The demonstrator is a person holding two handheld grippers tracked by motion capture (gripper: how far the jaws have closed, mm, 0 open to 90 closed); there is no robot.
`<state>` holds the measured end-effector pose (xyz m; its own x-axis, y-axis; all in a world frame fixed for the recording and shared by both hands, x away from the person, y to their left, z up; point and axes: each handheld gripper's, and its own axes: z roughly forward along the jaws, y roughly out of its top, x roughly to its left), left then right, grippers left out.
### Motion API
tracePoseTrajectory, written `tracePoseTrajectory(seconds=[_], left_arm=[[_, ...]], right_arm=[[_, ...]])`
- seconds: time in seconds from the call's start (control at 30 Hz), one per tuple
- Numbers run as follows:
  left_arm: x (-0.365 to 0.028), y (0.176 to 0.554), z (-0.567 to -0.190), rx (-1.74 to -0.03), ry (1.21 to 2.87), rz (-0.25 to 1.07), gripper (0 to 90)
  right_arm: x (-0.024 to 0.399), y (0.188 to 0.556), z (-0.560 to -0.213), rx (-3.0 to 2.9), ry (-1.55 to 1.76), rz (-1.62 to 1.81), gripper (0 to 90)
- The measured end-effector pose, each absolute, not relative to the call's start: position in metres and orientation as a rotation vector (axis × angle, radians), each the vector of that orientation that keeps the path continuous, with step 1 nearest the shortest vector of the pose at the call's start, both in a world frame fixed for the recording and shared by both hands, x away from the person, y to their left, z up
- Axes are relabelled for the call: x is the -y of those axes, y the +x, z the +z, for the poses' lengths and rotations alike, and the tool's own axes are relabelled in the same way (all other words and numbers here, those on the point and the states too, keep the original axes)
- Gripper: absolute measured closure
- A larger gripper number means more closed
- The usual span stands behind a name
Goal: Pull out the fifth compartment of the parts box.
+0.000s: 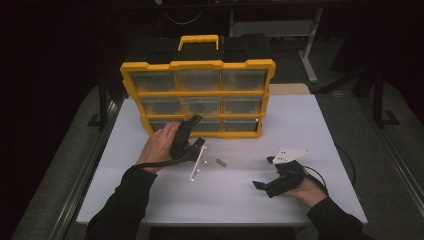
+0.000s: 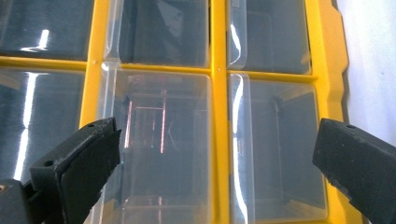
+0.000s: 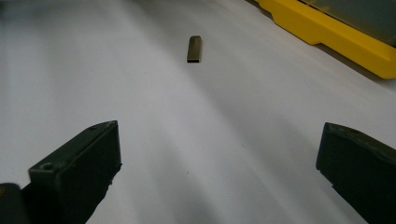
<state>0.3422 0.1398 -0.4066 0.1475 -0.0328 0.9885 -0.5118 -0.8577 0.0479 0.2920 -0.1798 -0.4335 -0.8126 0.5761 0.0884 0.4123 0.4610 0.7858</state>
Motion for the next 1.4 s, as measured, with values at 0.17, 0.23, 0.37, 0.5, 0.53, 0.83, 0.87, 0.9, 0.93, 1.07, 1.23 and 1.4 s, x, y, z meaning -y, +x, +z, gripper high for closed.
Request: tracePoseTrajectory(seconds=[0.17,0.23,0.37,0.5,0.53,0.83,0.87,0.9,0.93,1.07,1.23,1.4], left_arm=[[-0.138,0.342,-0.401,0.525,2.058,1.765,0.3],[-0.137,0.342,-0.400,0.524,2.059,1.763,0.3],[-0.136,0.344,-0.396,0.534,2.055,1.769,0.3],[-0.135,0.347,-0.392,0.531,2.054,1.778,0.4],[-0.135,0.348,-0.391,0.531,2.049,1.780,0.3],[-0.134,0.353,-0.380,0.542,2.035,1.802,0.3],[-0.134,0.353,-0.378,0.545,2.038,1.806,0.4],[-0.134,0.354,-0.378,0.546,2.033,1.808,0.3],[-0.134,0.354,-0.377,0.547,2.032,1.810,0.3],[-0.133,0.355,-0.374,0.554,2.030,1.814,0.4],[-0.133,0.357,-0.369,0.553,2.023,1.822,0.4],[-0.133,0.359,-0.365,0.554,2.019,1.835,0.4]], right_arm=[[0.180,0.292,-0.434,-2.517,0.863,1.273,0.0],[0.179,0.292,-0.434,-2.518,0.861,1.273,0.0],[0.179,0.292,-0.434,-2.518,0.862,1.273,0.0],[0.180,0.292,-0.434,-2.516,0.863,1.275,0.0],[0.180,0.292,-0.434,-2.516,0.864,1.277,0.0],[0.180,0.293,-0.434,-2.515,0.864,1.278,0.0],[0.180,0.293,-0.434,-2.515,0.864,1.279,0.0],[0.180,0.293,-0.434,-2.515,0.864,1.278,0.0],[0.180,0.292,-0.434,-2.515,0.864,1.277,0.0],[0.180,0.292,-0.434,-2.515,0.866,1.278,0.0],[0.180,0.292,-0.433,-2.515,0.864,1.279,0.0],[0.180,0.292,-0.433,-2.514,0.861,1.280,0.0]])
